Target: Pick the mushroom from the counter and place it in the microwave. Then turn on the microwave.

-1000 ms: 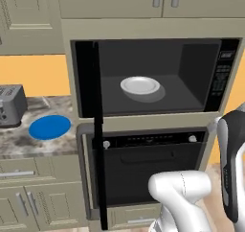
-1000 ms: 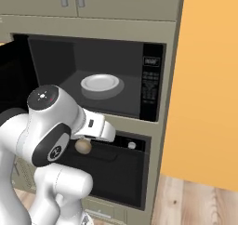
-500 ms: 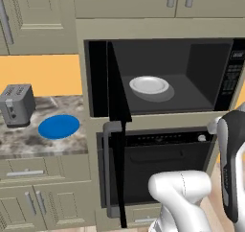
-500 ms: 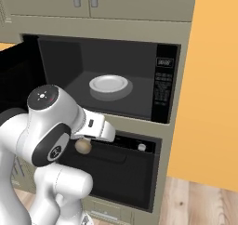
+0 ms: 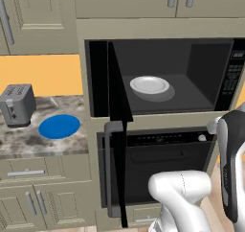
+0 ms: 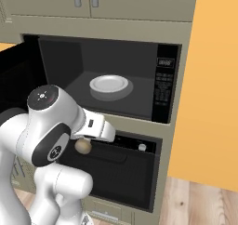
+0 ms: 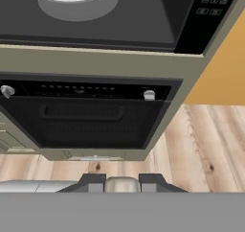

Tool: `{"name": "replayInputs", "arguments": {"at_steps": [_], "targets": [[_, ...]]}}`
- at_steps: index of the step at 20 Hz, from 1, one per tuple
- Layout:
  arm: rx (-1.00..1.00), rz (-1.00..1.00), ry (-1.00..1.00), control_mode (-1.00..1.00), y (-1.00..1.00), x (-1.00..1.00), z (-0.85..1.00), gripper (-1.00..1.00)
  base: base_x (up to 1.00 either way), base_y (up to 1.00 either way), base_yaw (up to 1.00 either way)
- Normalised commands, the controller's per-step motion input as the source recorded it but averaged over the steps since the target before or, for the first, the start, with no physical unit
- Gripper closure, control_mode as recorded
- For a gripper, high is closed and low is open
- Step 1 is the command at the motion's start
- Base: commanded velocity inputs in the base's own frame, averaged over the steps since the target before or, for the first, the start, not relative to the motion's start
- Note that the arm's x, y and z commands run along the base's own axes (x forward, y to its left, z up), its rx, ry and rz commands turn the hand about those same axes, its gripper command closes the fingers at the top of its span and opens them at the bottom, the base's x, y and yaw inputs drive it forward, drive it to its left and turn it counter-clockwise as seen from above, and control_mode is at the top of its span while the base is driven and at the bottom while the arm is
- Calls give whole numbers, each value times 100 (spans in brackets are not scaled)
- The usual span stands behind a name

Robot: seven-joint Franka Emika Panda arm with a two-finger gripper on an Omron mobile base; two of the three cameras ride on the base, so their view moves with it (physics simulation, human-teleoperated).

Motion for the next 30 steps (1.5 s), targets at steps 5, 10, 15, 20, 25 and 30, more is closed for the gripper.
{"name": "replayInputs", "arguments": {"at_steps": [5, 10, 15, 20, 25, 30], "targets": [[0, 0, 0, 100, 0, 0, 0, 100, 0, 0, 0], [0, 0, 0, 100, 0, 0, 0, 100, 0, 0, 0], [0, 0, 0, 100, 0, 0, 0, 100, 0, 0, 0], [0, 0, 0, 100, 0, 0, 0, 100, 0, 0, 0], [0, 0, 0, 100, 0, 0, 0, 100, 0, 0, 0], [0, 0, 0, -100, 0, 0, 0, 100, 0, 0, 0]]}}
